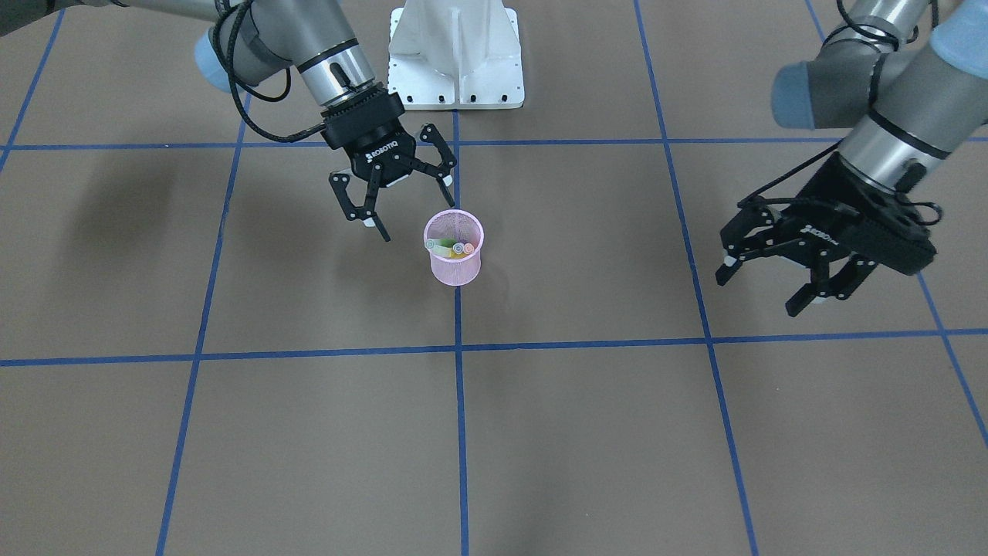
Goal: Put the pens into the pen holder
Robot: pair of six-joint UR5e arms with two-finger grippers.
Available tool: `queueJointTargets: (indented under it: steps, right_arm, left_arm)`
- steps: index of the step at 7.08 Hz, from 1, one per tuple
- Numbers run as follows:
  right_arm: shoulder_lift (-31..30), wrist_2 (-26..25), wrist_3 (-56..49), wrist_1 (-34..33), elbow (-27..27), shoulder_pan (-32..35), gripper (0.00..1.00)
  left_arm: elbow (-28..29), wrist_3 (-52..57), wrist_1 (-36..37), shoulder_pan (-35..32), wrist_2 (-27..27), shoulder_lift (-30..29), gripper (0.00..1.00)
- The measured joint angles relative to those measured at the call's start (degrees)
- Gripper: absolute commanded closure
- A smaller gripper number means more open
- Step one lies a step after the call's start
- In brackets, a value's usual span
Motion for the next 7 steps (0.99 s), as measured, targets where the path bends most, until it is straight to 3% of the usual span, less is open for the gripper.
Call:
queueJointTargets:
  steps: [1, 3, 5, 7]
  right_arm:
    - [-0.27, 5.68, -0.03, -11.07, 3.3, 4.05, 0.0]
    - [-0.93, 22.02, -5.93, -31.97, 5.16, 16.34, 0.0]
    - [-6.01, 30.36, -20.23, -39.55, 4.96, 26.19, 0.0]
    - [-9.04, 31.36, -23.02, -40.31, 3.52, 29.2, 0.0]
  left_arm:
    - [-0.07, 4.4, 7.69, -3.16, -2.7, -0.06, 0.01]
    - [1.07, 15.55, 16.94, -9.85, -3.48, 2.89, 0.0]
    - [5.2, 25.74, 19.59, -15.8, -2.87, 7.71, 0.0]
    - [9.26, 31.76, 18.1, -20.63, -2.17, 12.39, 0.0]
